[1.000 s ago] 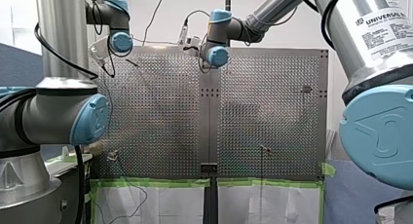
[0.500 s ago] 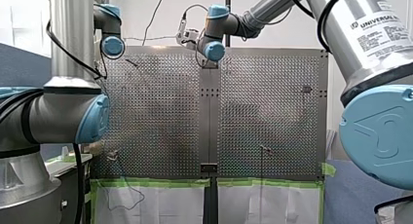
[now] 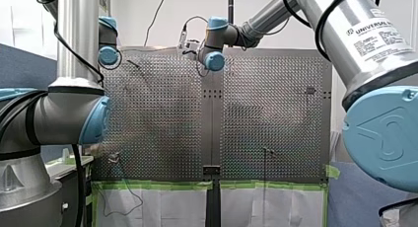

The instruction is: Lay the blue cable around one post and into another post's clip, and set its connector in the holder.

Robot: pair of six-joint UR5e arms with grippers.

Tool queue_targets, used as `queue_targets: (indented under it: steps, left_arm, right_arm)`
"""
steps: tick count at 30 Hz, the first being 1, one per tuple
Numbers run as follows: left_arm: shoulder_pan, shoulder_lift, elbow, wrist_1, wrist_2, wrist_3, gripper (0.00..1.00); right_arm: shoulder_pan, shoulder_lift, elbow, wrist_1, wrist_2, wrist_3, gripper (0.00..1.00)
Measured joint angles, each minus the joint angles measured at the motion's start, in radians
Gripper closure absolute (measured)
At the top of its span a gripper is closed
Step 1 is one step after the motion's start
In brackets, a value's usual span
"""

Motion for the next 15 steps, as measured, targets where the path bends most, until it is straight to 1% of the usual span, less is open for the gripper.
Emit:
queue_targets:
  steps: [6, 10, 15]
  left_arm:
    - [0.003, -0.029, 0.013, 0.002, 0.048, 0.004, 0.99]
    - [0.002, -0.063, 0.032, -0.009, 0.083, 0.021, 0.99]
    - [0.001, -0.102, 0.05, -0.016, 0.113, 0.031, 0.99]
  right_arm:
    - [-0.012, 0.012, -0.004, -0.002, 0.002, -0.001, 1.0]
    - [-0.017, 0.016, -0.006, -0.003, 0.002, -0.001, 1.0]
    - [-0.028, 0.027, -0.009, -0.003, 0.002, -0.001, 1.0]
